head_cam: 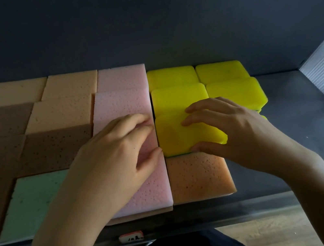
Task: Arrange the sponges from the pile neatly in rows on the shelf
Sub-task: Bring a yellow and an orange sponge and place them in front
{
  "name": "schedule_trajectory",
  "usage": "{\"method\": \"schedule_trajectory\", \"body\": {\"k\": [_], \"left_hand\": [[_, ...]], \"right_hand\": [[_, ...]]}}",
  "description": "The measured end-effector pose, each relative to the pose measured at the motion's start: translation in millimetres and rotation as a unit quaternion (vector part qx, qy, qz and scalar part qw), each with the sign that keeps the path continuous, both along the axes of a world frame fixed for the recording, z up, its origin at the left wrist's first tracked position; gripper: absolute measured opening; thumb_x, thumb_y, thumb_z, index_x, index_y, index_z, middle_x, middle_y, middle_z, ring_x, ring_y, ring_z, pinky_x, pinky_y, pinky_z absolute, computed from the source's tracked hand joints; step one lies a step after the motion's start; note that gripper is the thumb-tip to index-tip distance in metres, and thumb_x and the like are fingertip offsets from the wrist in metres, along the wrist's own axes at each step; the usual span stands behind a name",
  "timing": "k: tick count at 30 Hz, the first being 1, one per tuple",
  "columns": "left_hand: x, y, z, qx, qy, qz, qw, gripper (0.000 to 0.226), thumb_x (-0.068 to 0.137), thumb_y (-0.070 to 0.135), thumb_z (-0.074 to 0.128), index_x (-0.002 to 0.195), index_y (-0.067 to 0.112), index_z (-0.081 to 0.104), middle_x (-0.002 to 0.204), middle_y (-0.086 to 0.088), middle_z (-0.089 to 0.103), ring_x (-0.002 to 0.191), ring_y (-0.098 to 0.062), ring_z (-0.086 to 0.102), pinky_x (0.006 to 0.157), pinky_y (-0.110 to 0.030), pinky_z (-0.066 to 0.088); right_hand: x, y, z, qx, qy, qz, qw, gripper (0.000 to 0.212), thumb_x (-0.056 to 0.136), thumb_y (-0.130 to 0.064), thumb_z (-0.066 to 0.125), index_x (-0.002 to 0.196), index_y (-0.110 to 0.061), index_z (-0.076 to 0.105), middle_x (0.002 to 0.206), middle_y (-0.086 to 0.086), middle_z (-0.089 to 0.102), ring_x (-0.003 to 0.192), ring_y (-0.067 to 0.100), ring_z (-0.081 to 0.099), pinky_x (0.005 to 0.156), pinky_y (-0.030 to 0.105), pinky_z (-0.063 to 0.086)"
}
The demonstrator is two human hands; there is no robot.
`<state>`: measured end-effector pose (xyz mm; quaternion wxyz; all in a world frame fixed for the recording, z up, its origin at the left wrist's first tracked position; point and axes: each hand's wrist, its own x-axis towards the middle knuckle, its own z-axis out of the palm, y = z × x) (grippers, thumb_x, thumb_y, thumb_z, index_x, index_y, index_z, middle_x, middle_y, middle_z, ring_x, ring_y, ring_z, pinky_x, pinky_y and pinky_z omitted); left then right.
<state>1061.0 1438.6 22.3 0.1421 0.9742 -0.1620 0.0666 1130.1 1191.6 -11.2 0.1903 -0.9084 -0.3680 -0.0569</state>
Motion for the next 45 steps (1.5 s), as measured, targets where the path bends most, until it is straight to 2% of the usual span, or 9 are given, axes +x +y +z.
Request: {"method": "schedule_trajectory", "body": {"k": [9,16,22,26,31,34,37,40,45], "left_hand": [[-1.2,0.0,-0.4,0.001,0.003,0.006,1.0,0.056,0.088,0.049,0.038,0.122,0.014,0.066,0.132,0.005,0.058,0.112,-0.011,0.058,0.083,-0.024,0.045],[-2.0,-0.3,-0.1,-0.002,0.006,0.003,1.0,0.056,0.087,0.048,0.038,0.121,0.013,0.066,0.132,0.004,0.058,0.111,-0.011,0.059,0.083,-0.024,0.045],[-1.8,-1.5,0.2,0.001,0.003,0.003,1.0,0.056,0.087,0.048,0.038,0.12,0.013,0.067,0.13,0.004,0.059,0.109,-0.011,0.06,0.082,-0.021,0.043],[-2.1,-1.2,-0.3,-0.001,0.007,0.005,1.0,0.058,0.087,0.049,0.037,0.122,0.013,0.065,0.132,0.005,0.058,0.111,-0.011,0.059,0.082,-0.023,0.045],[-1.7,-1.4,0.1,-0.007,0.006,0.009,1.0,0.048,0.088,0.042,0.051,0.123,0.013,0.065,0.131,0.004,0.058,0.11,-0.013,0.06,0.082,-0.028,0.048],[-2.8,-3.0,3.5,0.001,0.005,0.01,1.0,0.047,0.085,0.039,0.054,0.122,0.014,0.065,0.13,0.004,0.059,0.11,-0.016,0.061,0.081,-0.028,0.046],[-1.8,-6.9,8.0,-0.004,-0.006,-0.009,1.0,0.044,0.091,0.042,0.051,0.122,0.015,0.066,0.13,0.004,0.06,0.109,-0.015,0.062,0.084,-0.027,0.046],[-0.1,-15.2,10.2,-0.001,-0.006,-0.037,0.999,0.046,0.091,0.044,0.046,0.121,0.015,0.067,0.129,0.004,0.062,0.108,-0.014,0.062,0.088,-0.028,0.046],[2.0,-25.3,7.1,-0.003,0.038,-0.064,0.997,0.042,0.086,0.035,0.05,0.121,0.019,0.068,0.13,0.005,0.062,0.109,-0.014,0.063,0.092,-0.035,0.047]], "right_hand": [[-2.3,-0.7,-2.9,-0.015,-0.022,-0.015,1.0,0.044,0.084,-0.056,0.06,0.122,-0.033,0.063,0.134,-0.008,0.057,0.117,0.015,0.057,0.081,0.025,0.046],[-3.5,1.8,-3.0,-0.012,-0.025,-0.024,0.999,0.043,0.086,-0.053,0.062,0.122,-0.031,0.063,0.132,-0.007,0.058,0.115,0.016,0.057,0.076,0.025,0.048],[-3.8,-0.3,-5.0,-0.018,-0.011,0.011,1.0,0.044,0.087,-0.052,0.057,0.125,-0.03,0.064,0.138,-0.005,0.056,0.124,0.018,0.053,0.091,0.035,0.052],[-8.8,-2.0,-4.7,-0.025,-0.015,0.009,1.0,0.051,0.089,-0.055,0.053,0.131,-0.028,0.059,0.144,-0.003,0.051,0.134,0.02,0.044,0.103,0.043,0.046],[-21.5,-0.7,3.5,-0.018,-0.022,0.002,1.0,0.054,0.089,-0.054,0.058,0.135,-0.026,0.056,0.148,-0.003,0.046,0.139,0.019,0.04,0.105,0.043,0.044],[-34.2,1.8,5.6,-0.017,-0.034,0.008,0.999,0.05,0.089,-0.05,0.06,0.132,-0.025,0.059,0.147,-0.002,0.048,0.138,0.018,0.041,0.107,0.037,0.041],[-46.7,1.1,4.0,-0.014,-0.034,0.007,0.999,0.046,0.09,-0.048,0.062,0.129,-0.024,0.061,0.143,-0.003,0.051,0.135,0.017,0.044,0.105,0.034,0.041],[-54.4,-1.8,2.6,-0.007,-0.037,0.002,0.999,0.043,0.09,-0.044,0.065,0.127,-0.022,0.063,0.14,-0.001,0.053,0.131,0.02,0.047,0.101,0.039,0.046],[-69.6,-2.7,3.7,0.02,-0.028,0.004,0.999,0.033,0.089,-0.037,0.071,0.116,-0.019,0.069,0.125,-0.004,0.061,0.113,0.017,0.057,0.082,0.035,0.053]]}}
